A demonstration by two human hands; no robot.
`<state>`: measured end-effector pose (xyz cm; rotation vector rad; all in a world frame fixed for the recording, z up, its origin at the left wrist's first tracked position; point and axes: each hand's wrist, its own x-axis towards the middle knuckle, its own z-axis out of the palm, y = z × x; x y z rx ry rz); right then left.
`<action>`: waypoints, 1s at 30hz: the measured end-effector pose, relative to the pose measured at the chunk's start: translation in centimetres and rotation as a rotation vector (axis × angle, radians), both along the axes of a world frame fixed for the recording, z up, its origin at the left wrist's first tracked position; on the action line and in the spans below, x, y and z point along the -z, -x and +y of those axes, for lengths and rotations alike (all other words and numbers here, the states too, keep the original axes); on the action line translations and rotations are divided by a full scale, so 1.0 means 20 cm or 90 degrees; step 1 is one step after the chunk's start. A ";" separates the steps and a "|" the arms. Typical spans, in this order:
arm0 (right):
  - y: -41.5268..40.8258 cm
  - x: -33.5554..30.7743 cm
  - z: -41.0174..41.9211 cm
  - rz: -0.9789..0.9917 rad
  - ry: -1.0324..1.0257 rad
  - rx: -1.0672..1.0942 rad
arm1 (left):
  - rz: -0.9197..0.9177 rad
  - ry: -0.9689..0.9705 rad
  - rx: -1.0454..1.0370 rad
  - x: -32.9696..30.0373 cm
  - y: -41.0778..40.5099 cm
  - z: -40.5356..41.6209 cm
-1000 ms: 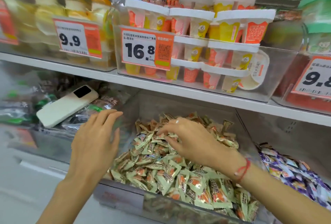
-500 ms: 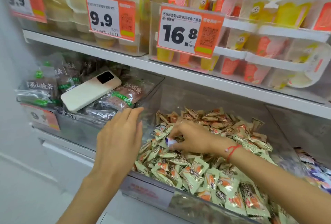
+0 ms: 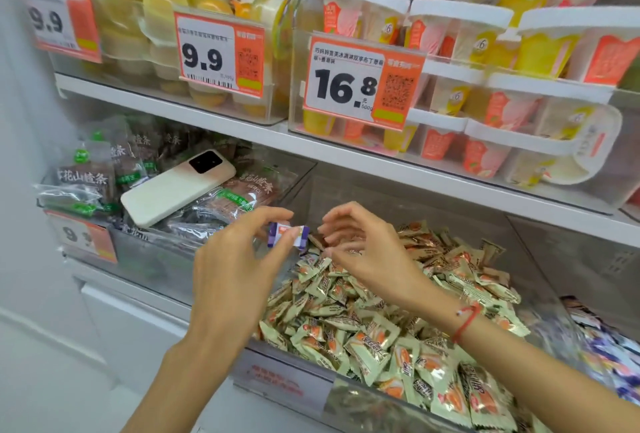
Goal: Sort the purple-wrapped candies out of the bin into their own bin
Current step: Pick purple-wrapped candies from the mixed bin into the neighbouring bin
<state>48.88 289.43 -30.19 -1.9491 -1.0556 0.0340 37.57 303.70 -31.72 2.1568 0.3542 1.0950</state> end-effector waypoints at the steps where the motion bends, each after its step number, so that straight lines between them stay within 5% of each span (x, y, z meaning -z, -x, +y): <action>1: -0.07 0.02 0.03 -0.088 0.091 0.031 | -0.013 0.005 -0.002 0.01 0.00 0.03; 9: -0.32 0.24 0.32 -0.259 0.689 0.022 | -0.047 0.010 0.021 0.04 0.00 0.11; 15: -0.32 0.20 0.27 -0.158 0.610 -0.062 | -0.031 -0.007 0.003 0.04 0.00 0.10; 21: -0.10 0.09 -0.05 -0.240 0.603 -0.160 | 0.010 -0.014 -0.037 0.05 0.02 0.09; 30: -0.18 0.08 0.10 -0.192 0.419 -0.048 | 0.023 -0.034 -0.040 0.08 0.01 0.07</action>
